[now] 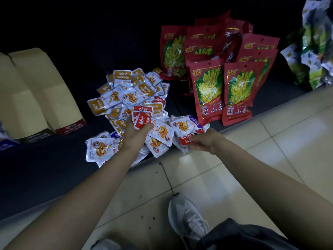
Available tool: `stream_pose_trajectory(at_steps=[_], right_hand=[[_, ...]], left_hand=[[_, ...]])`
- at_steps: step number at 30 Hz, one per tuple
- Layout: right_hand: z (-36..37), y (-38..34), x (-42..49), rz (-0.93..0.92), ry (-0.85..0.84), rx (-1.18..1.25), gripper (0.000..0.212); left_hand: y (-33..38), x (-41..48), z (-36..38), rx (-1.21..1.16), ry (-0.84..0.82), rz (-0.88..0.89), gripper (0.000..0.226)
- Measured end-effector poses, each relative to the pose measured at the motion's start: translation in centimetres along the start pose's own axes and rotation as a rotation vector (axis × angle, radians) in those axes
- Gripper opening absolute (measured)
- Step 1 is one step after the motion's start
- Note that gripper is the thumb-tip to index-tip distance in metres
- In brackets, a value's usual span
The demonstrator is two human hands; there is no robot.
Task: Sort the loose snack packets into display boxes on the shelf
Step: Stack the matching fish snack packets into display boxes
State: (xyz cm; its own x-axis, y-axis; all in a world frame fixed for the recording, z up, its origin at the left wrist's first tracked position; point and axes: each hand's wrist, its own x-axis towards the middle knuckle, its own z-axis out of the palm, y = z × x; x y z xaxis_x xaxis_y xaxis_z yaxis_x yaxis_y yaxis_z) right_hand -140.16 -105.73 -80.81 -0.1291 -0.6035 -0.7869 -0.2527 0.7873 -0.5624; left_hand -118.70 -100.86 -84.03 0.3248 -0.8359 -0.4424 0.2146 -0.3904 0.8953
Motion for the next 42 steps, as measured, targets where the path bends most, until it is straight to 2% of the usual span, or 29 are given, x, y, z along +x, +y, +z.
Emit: stream_pose_trajectory(at_steps=[4,9,14,17,19,21,23,26,29,32,34,36,39,42], right_hand=[[0.4,-1.3,-0.7,-0.062,-0.007,-0.008,0.036],[2.5,-4.0,-1.3,-0.237,-0.093,-0.026,0.030],[4.0,-5.4,-1.0,-0.409,-0.153,-0.035,0.007],[4.7,-6.7,-1.6,-0.467,-0.237,0.069,0.018],[5.7,-7.3,-2.1,-0.469,-0.319,0.098,0.016],[7.7,-7.5,-2.5,-0.475,-0.409,0.000,0.010],[9.9,-7.2,-3.1,-0.498,-0.466,-0.164,0.016],[13.0,-6.8,-3.9,-0.617,-0.432,-0.412,0.019],[15.9,-7.0,-4.5,-0.743,-0.420,-0.543,0.012],[18.5,-7.5,-5.8,-0.855,-0.427,-0.656,0.032],[19.9,-7.9,-6.6,-0.828,-0.526,-0.627,0.050],[20.9,-8.2,-6.9,-0.694,-0.679,-0.603,0.062],[22.4,-7.2,-7.0,-0.486,-0.939,-0.513,0.051],[23.6,-6.2,-7.5,-0.391,-0.973,-0.311,0.044]], left_hand=[[0.1,0.2,-1.4,-0.030,0.020,-0.014,0.043],[0.5,0.3,-2.4,-0.053,0.019,-0.002,0.044],[1.7,0.1,-4.7,-0.091,0.053,-0.005,0.039],[2.3,-0.1,-6.6,-0.103,0.062,-0.020,0.040],[2.7,-0.2,-7.4,-0.128,0.074,-0.037,0.042],[3.3,-0.7,-8.2,-0.155,0.107,-0.039,0.040],[3.8,-1.2,-8.9,-0.215,0.126,-0.063,0.031],[4.6,-2.2,-10.0,-0.274,0.140,-0.061,0.014],[5.1,-2.9,-11.5,-0.257,0.113,-0.019,0.020],[5.9,-3.7,-12.9,-0.263,0.133,0.008,0.029],[6.3,-4.2,-13.9,-0.255,0.152,0.015,0.030],[6.3,-4.5,-14.9,-0.273,0.167,0.022,0.036],[6.5,-4.4,-15.2,-0.311,0.218,0.038,0.057],[6.7,-3.7,-14.7,-0.369,0.314,0.039,0.076]])
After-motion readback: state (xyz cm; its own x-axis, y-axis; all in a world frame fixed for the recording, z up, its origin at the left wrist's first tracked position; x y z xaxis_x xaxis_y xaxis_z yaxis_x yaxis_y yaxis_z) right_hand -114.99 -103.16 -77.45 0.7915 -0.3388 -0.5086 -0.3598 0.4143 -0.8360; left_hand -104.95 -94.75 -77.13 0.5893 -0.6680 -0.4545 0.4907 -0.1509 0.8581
